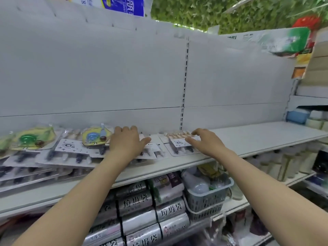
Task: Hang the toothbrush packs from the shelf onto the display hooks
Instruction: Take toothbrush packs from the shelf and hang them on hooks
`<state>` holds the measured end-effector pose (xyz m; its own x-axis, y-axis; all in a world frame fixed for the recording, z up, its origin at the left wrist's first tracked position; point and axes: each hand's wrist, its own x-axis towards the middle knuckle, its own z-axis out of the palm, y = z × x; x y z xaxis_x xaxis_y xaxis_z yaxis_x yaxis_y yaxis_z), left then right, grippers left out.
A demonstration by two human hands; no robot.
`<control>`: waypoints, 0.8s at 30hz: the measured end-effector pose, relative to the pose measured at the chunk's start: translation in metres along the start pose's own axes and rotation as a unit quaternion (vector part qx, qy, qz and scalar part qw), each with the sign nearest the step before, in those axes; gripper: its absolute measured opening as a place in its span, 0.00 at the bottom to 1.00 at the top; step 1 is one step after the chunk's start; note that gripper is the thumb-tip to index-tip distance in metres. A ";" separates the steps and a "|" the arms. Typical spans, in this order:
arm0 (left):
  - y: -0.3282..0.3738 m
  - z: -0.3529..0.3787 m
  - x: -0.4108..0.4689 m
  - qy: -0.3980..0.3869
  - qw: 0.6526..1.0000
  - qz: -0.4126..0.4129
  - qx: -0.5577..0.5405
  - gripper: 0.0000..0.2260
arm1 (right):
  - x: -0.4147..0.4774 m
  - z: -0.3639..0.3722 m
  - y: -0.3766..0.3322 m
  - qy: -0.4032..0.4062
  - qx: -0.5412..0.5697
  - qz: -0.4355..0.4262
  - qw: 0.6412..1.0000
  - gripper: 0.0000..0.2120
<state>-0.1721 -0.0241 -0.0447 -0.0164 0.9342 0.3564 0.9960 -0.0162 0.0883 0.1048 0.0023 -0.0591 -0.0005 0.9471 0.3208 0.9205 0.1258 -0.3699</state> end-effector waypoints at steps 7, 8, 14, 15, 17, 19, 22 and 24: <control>0.018 0.012 -0.008 0.018 0.996 -0.072 0.052 0.27 | 0.033 0.018 0.022 -0.025 0.032 -0.029 0.999 0.28; 0.023 0.014 -0.009 0.017 0.996 -0.074 0.045 0.26 | 0.035 0.020 0.025 -0.033 0.029 -0.032 0.998 0.27; 0.058 0.023 -0.017 0.034 0.995 -0.089 0.012 0.21 | 0.030 0.018 0.040 -0.023 0.019 -0.055 0.998 0.19; 0.063 0.026 -0.018 0.038 0.995 -0.089 -0.002 0.21 | 0.028 0.018 0.042 -0.019 0.018 -0.063 0.998 0.19; 0.071 0.030 -0.022 0.043 0.995 -0.080 -0.035 0.20 | 0.025 0.019 0.045 -0.011 0.019 -0.080 0.997 0.18; 0.078 0.035 -0.024 0.041 0.992 -0.068 -0.094 0.18 | 0.022 0.020 0.049 -0.009 0.015 -0.097 0.995 0.19; 0.082 0.040 -0.024 0.040 0.985 -0.044 -0.164 0.21 | 0.021 0.019 0.054 -0.009 0.019 -0.112 0.993 0.19; 0.083 0.040 -0.025 0.077 0.983 -0.030 -0.167 0.20 | 0.023 0.018 0.056 -0.013 0.031 -0.113 0.993 0.18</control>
<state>-0.0852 -0.0342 -0.0834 -0.1137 0.8729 0.4744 0.9087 -0.1017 0.4048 0.1494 0.0365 -0.0886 -0.2159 0.8999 0.3790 0.8699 0.3536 -0.3439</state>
